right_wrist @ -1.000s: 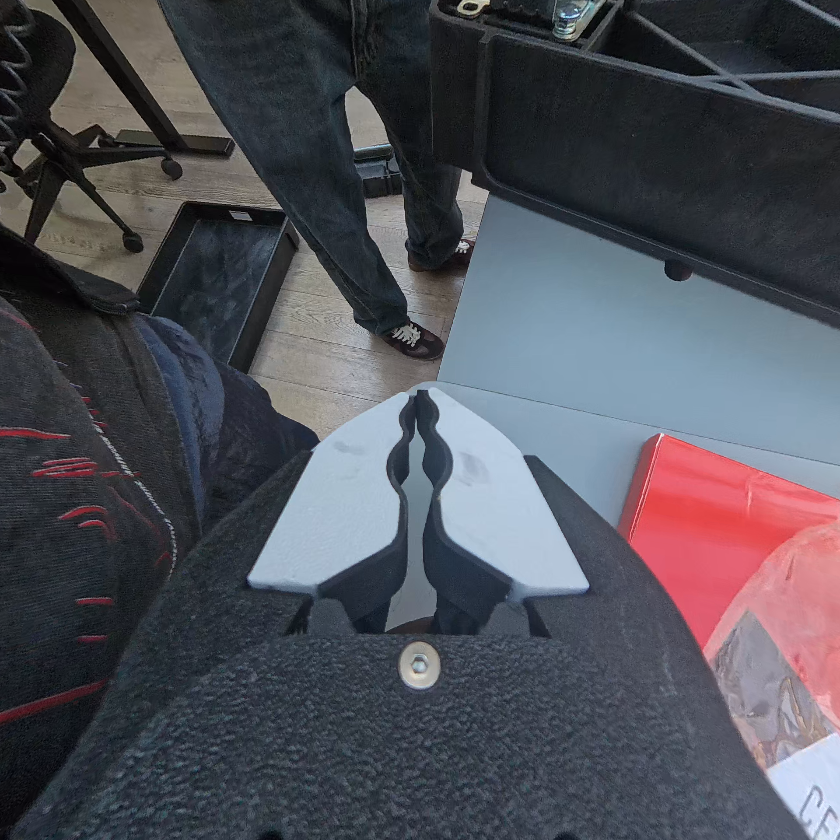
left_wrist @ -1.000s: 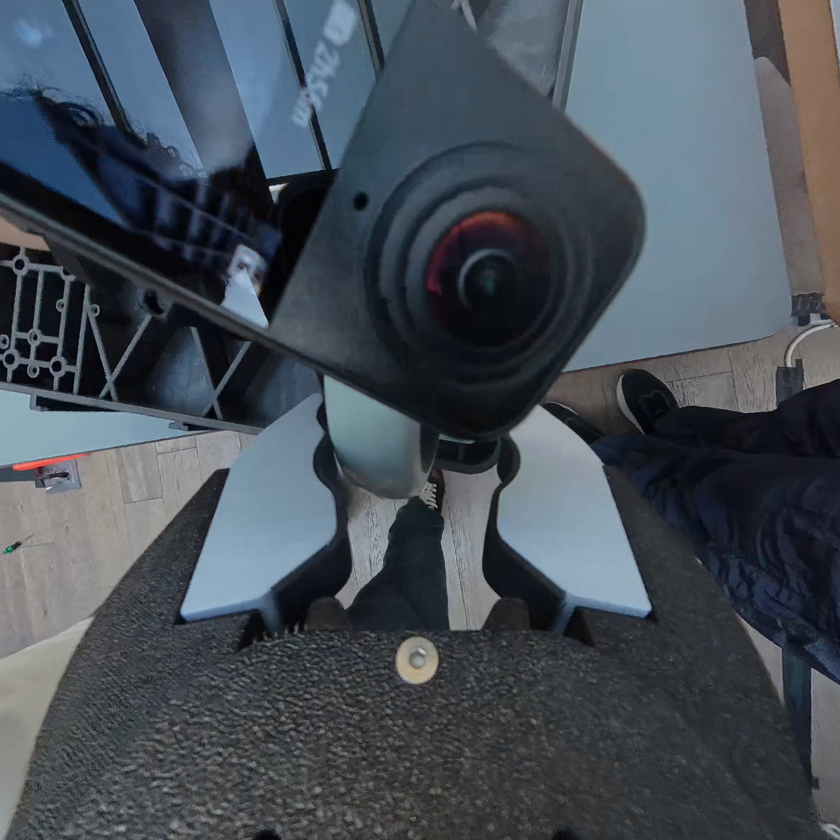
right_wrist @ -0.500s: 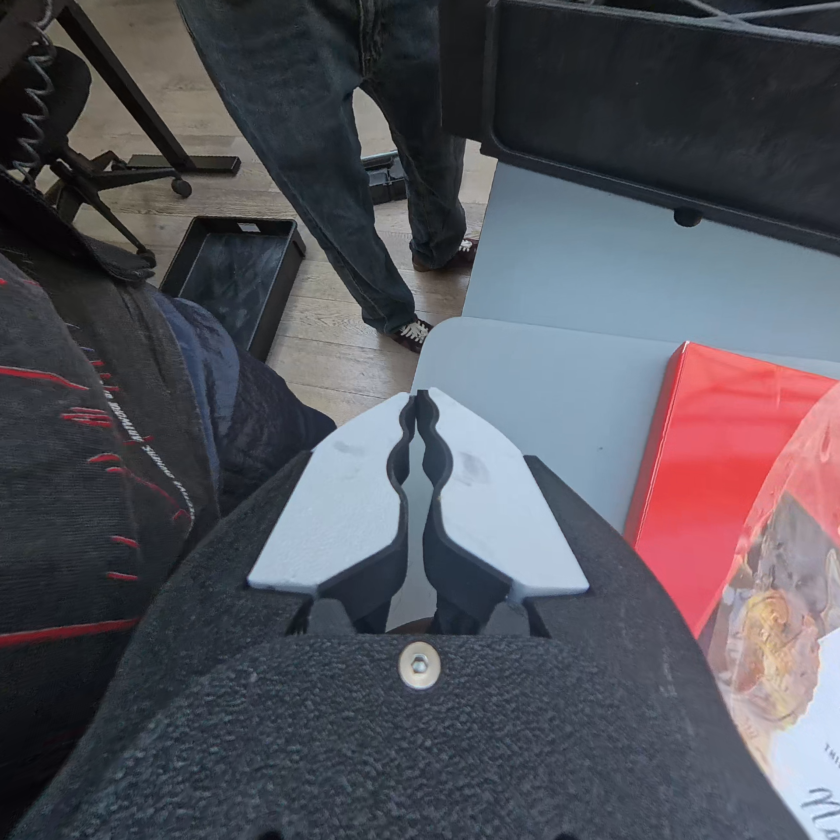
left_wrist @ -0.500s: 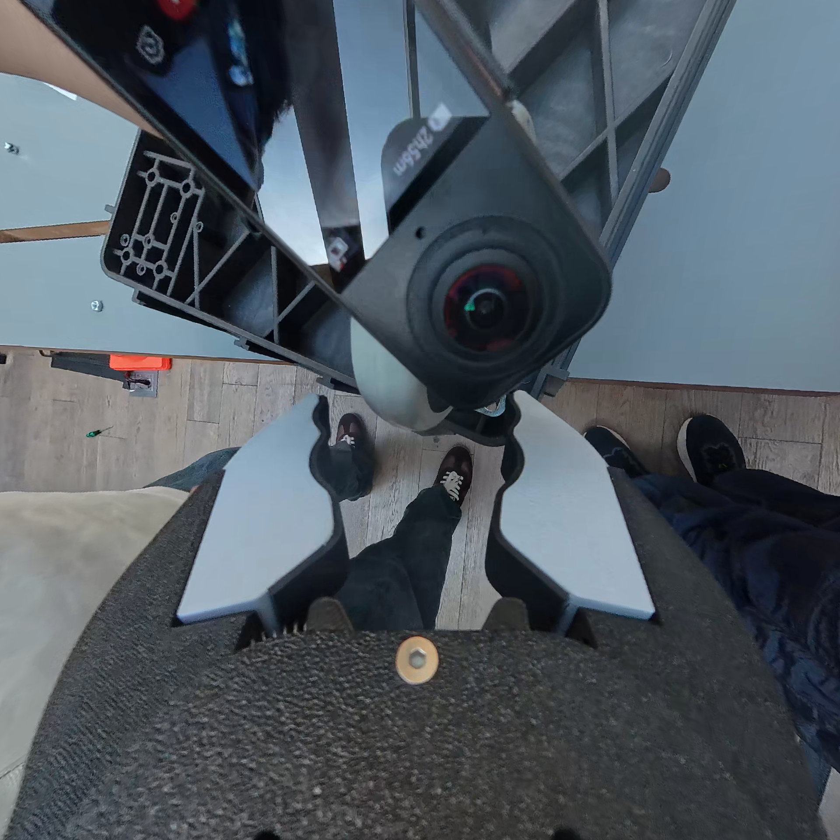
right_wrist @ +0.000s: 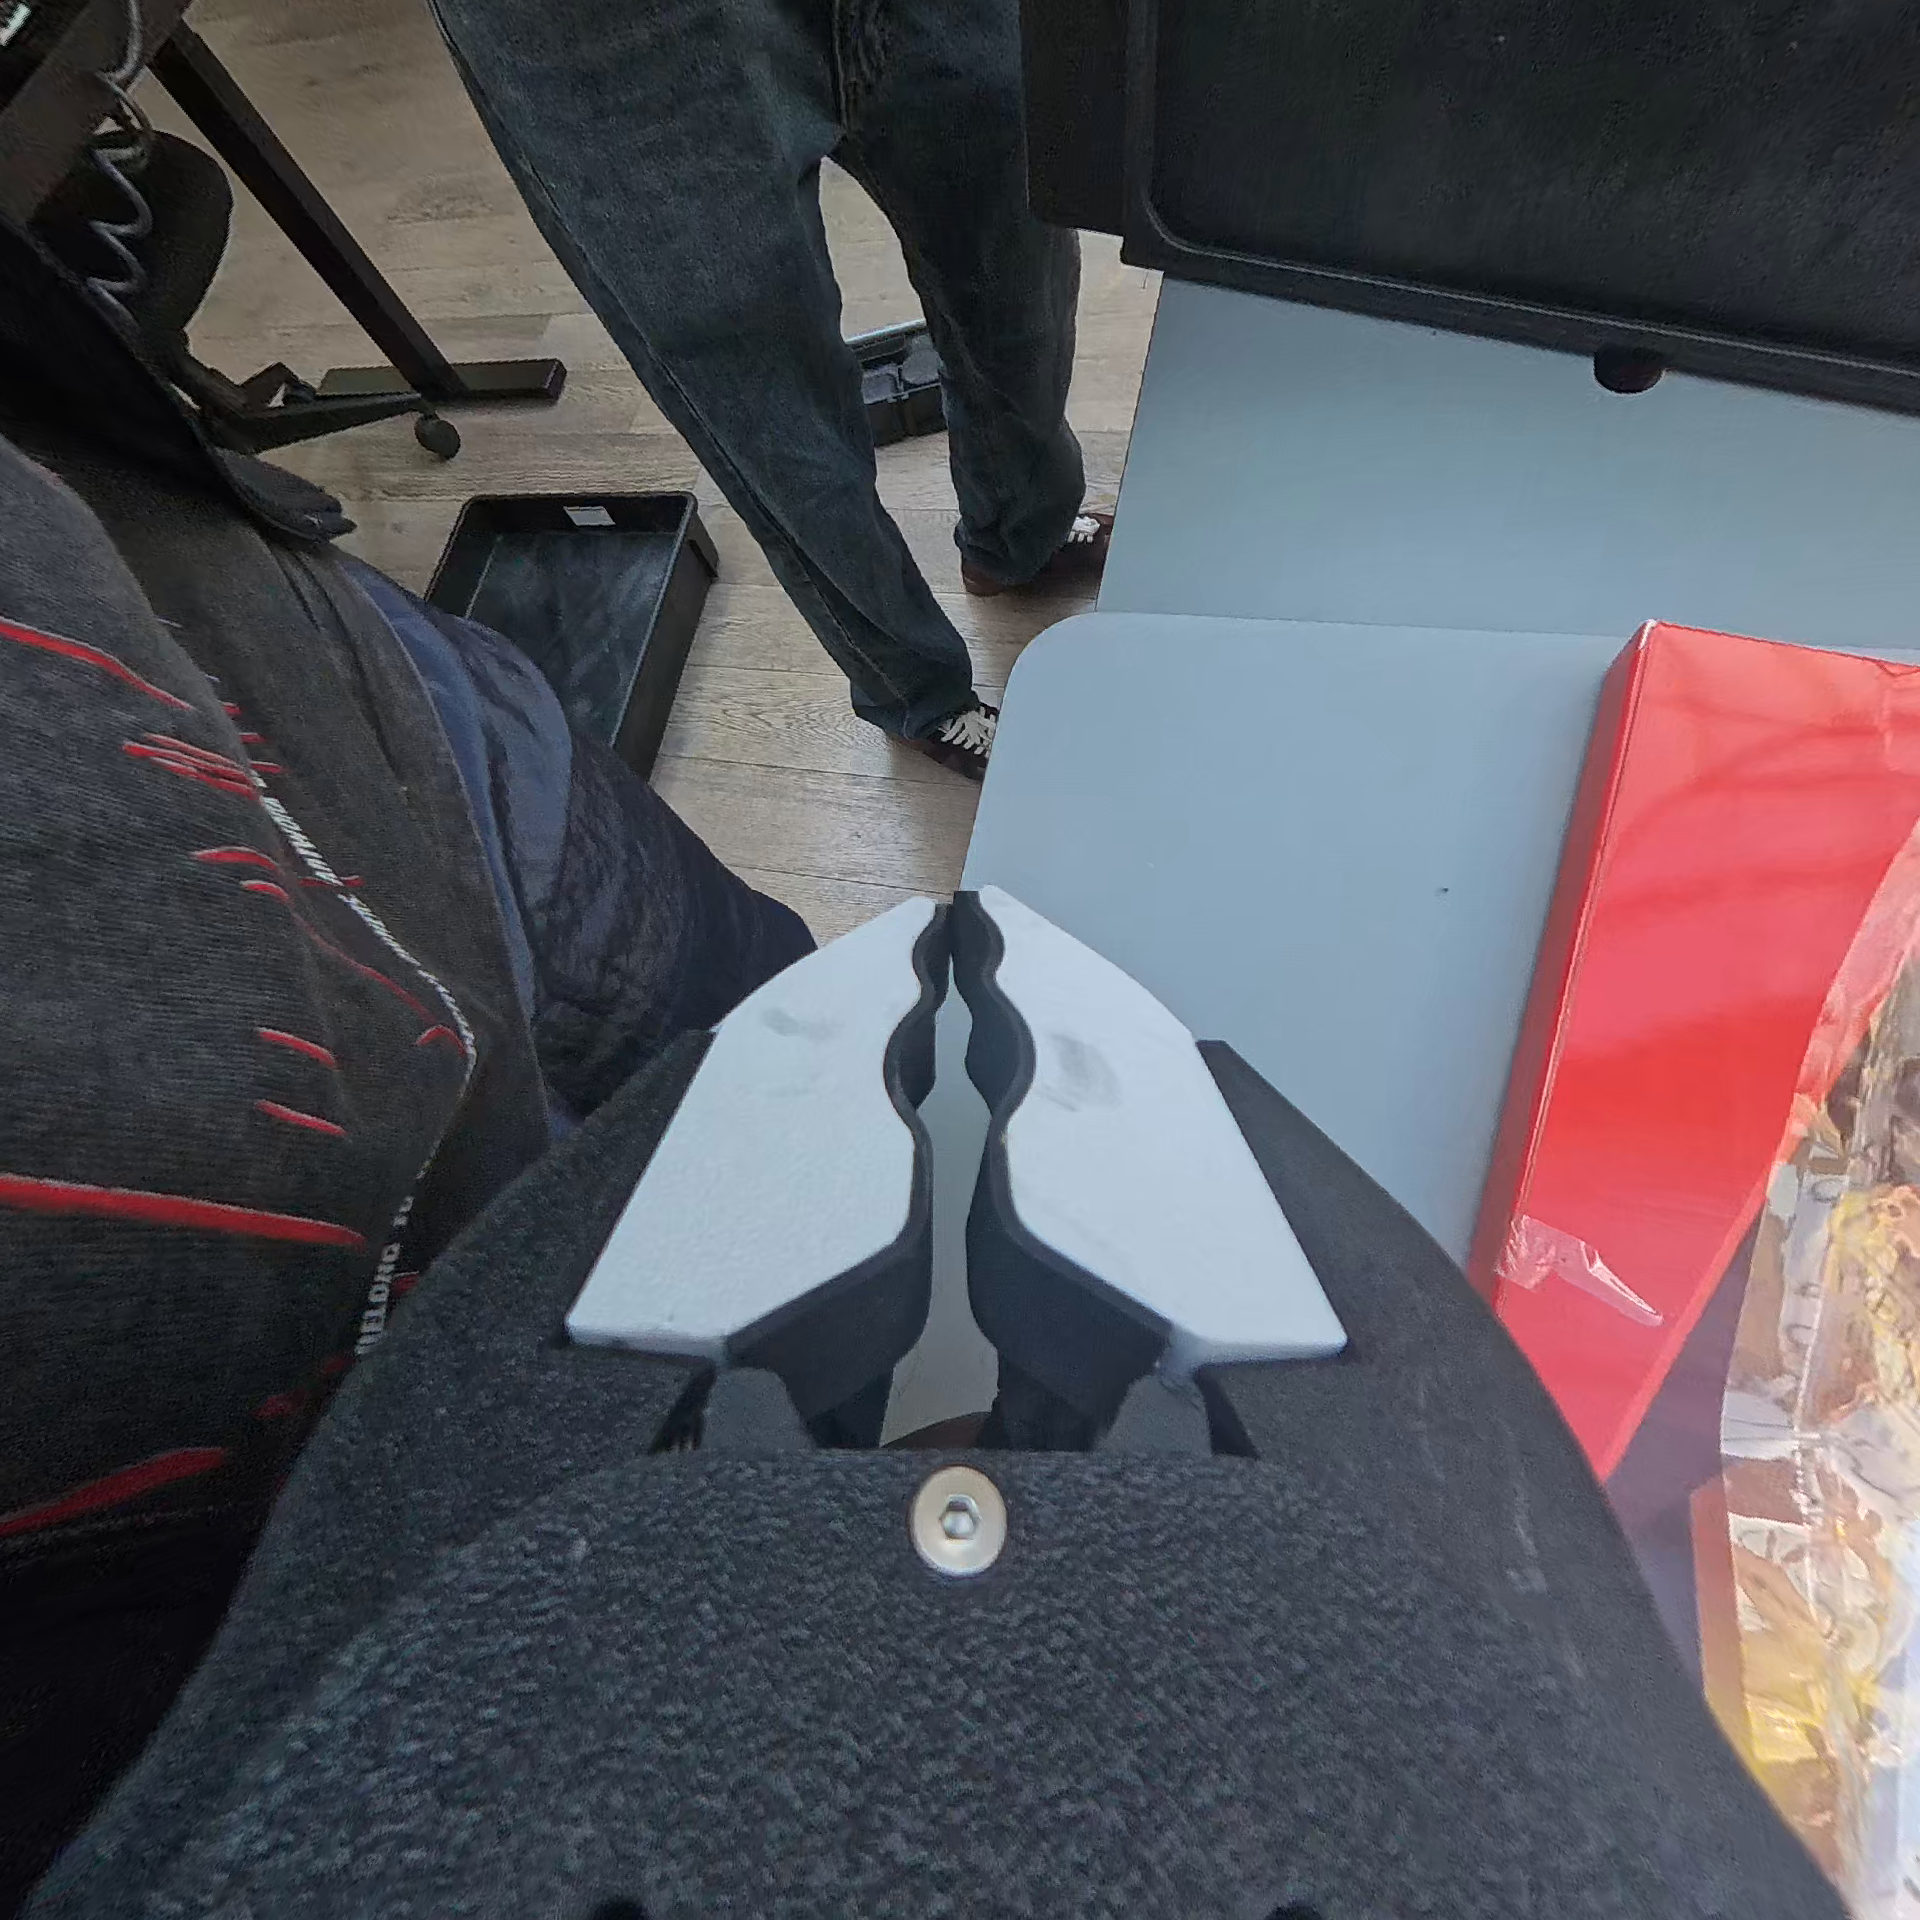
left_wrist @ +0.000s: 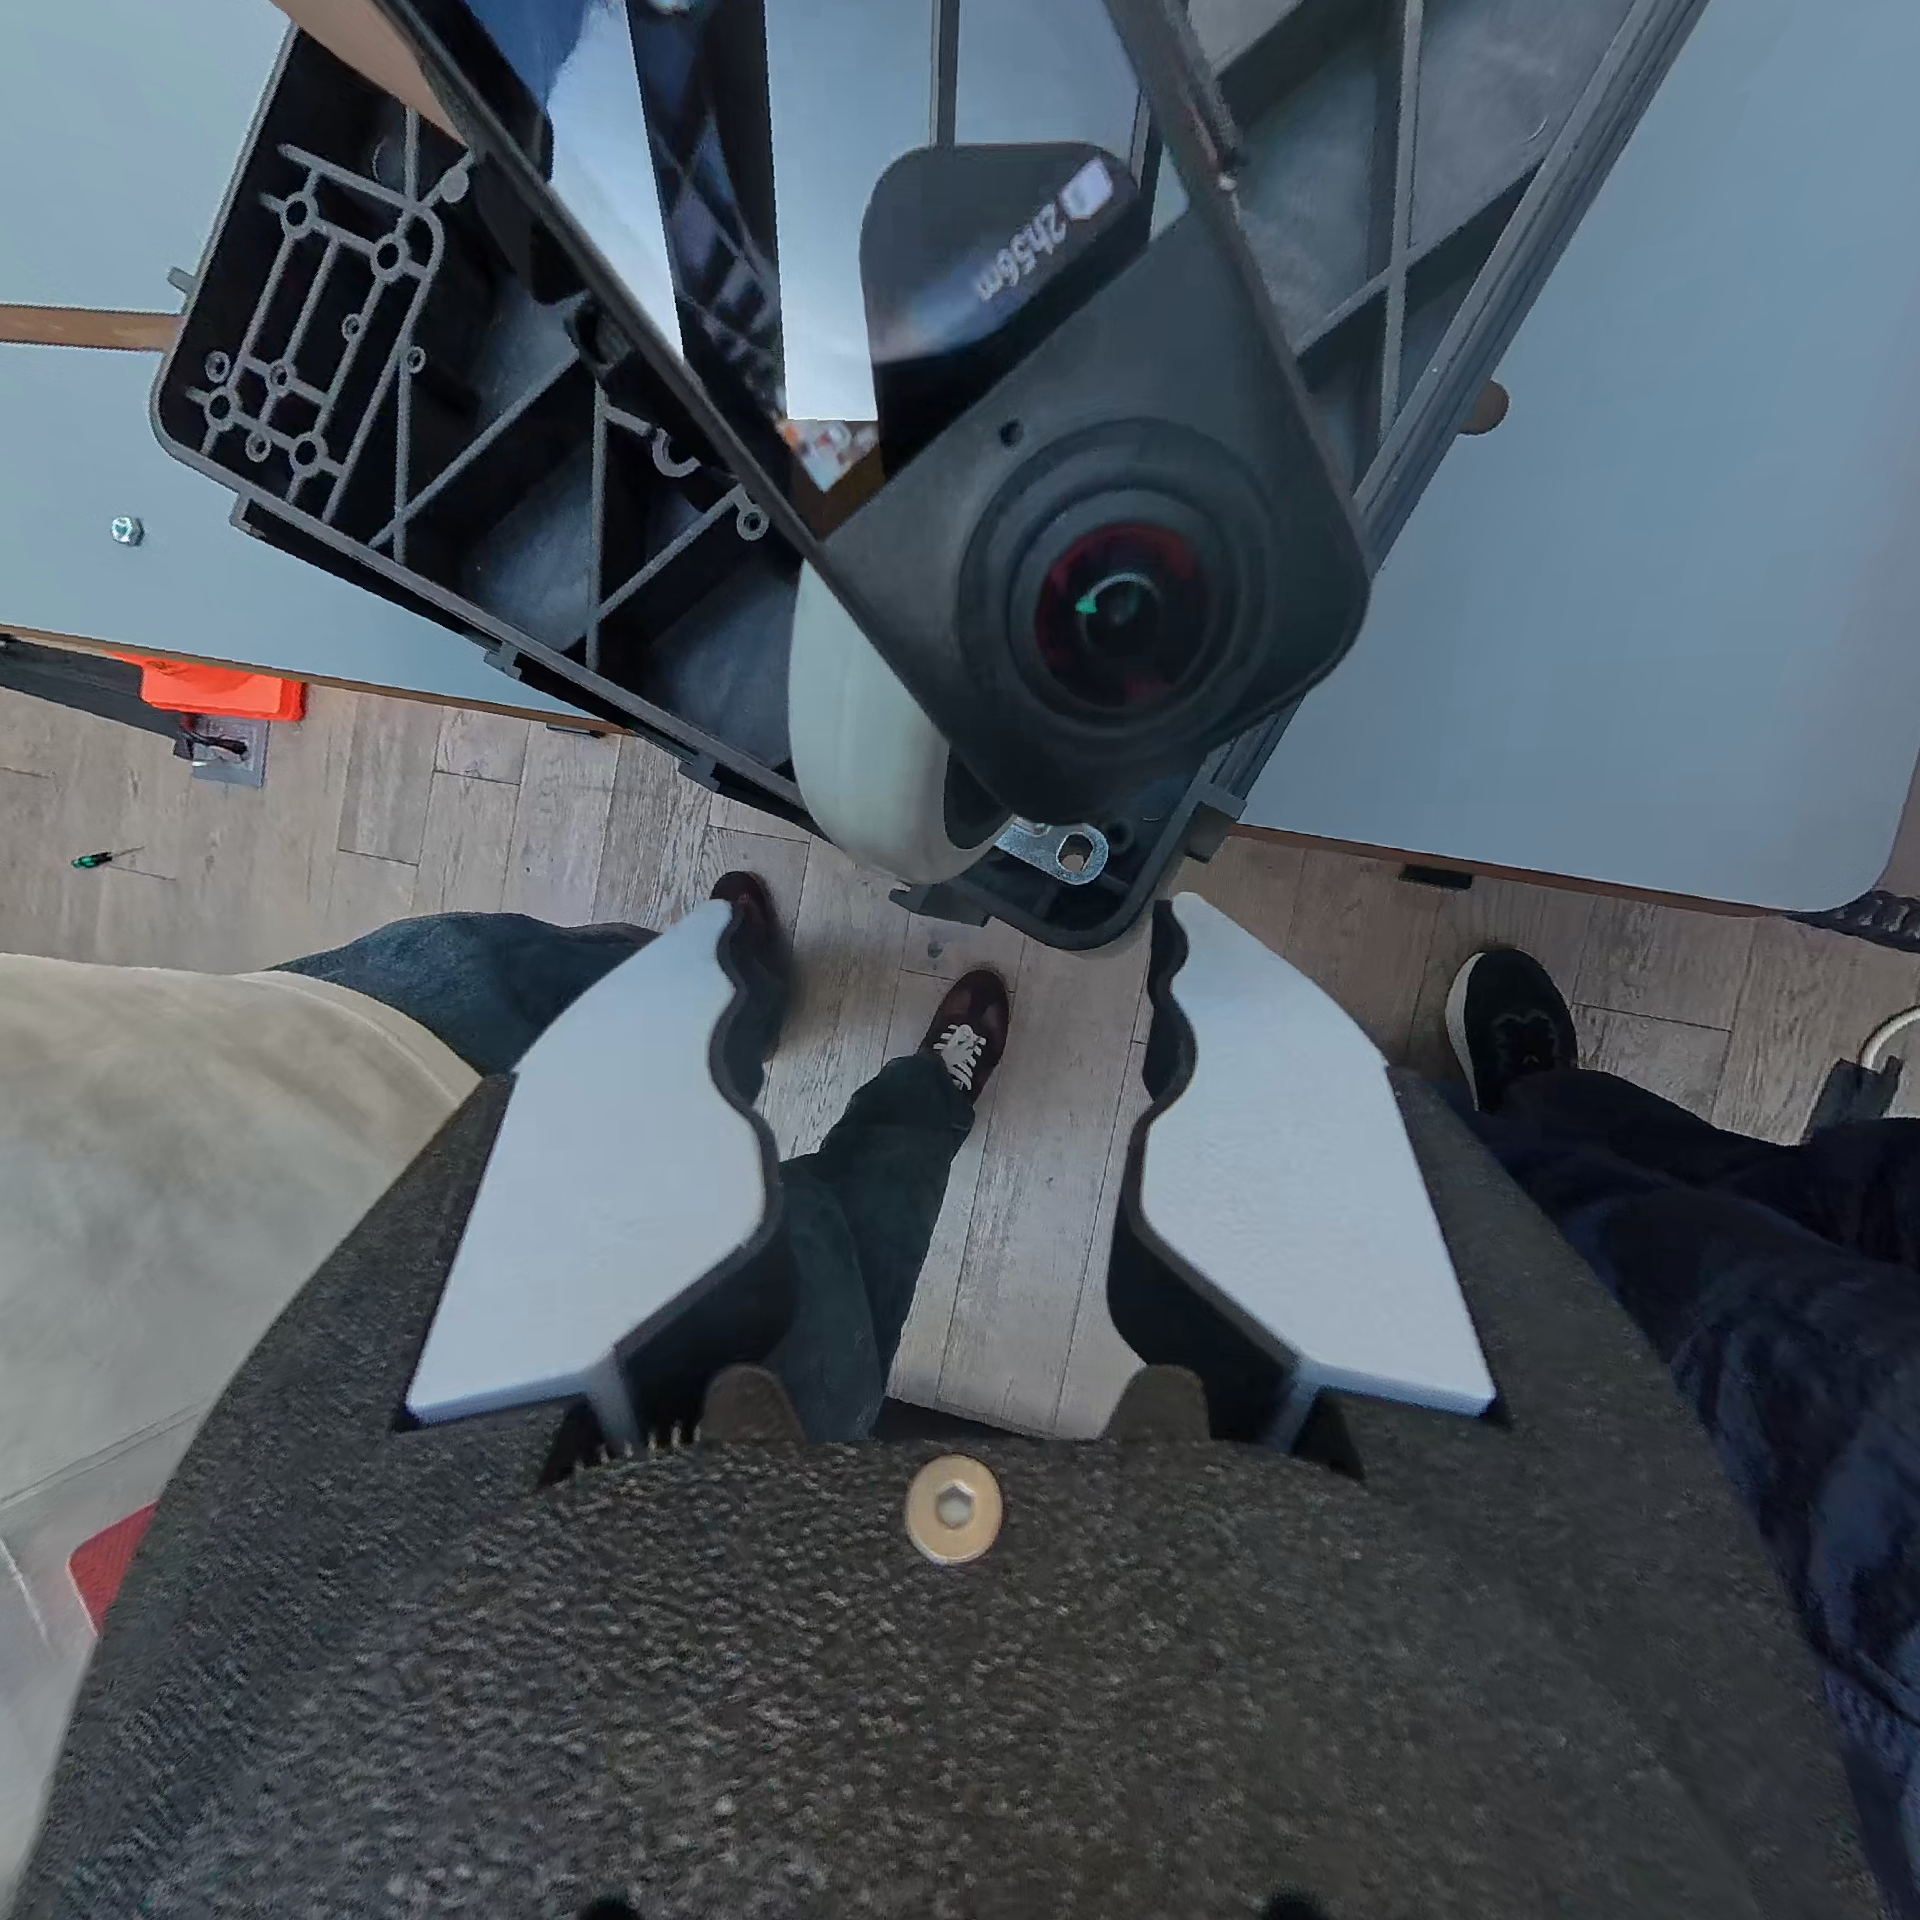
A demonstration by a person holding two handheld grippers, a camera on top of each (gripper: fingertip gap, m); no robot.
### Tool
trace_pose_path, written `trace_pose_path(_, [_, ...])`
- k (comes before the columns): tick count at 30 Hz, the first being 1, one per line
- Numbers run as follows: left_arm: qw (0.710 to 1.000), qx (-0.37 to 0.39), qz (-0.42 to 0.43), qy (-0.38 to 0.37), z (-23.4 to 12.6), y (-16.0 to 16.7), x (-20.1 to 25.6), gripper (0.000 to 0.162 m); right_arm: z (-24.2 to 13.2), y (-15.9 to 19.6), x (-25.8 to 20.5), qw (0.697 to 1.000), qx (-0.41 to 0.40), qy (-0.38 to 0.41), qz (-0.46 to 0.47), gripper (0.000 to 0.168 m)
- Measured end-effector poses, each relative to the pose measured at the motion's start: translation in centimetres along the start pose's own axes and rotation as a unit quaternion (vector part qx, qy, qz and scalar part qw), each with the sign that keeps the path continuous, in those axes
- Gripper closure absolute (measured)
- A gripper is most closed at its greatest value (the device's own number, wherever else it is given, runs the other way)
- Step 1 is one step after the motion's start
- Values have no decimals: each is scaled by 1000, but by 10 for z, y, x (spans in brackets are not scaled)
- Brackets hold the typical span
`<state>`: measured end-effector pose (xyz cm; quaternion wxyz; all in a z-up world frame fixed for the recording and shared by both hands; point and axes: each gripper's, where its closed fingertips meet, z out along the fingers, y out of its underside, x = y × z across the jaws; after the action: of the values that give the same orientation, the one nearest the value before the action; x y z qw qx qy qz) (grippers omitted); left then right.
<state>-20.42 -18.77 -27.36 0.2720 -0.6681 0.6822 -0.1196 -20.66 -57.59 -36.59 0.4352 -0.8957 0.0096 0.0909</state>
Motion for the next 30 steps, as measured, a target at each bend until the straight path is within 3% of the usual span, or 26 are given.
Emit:
trace_pose_path(7, [1000, -4, -28, 1, 3, 13, 2, 89, -4, 8, 7, 1000, -1, 10, 17, 168])
trace_pose_path(30, [1000, -16, -4, 6, -9, 35, 30, 92, 2, 6, -1, 999, 14, 19, 27, 168])
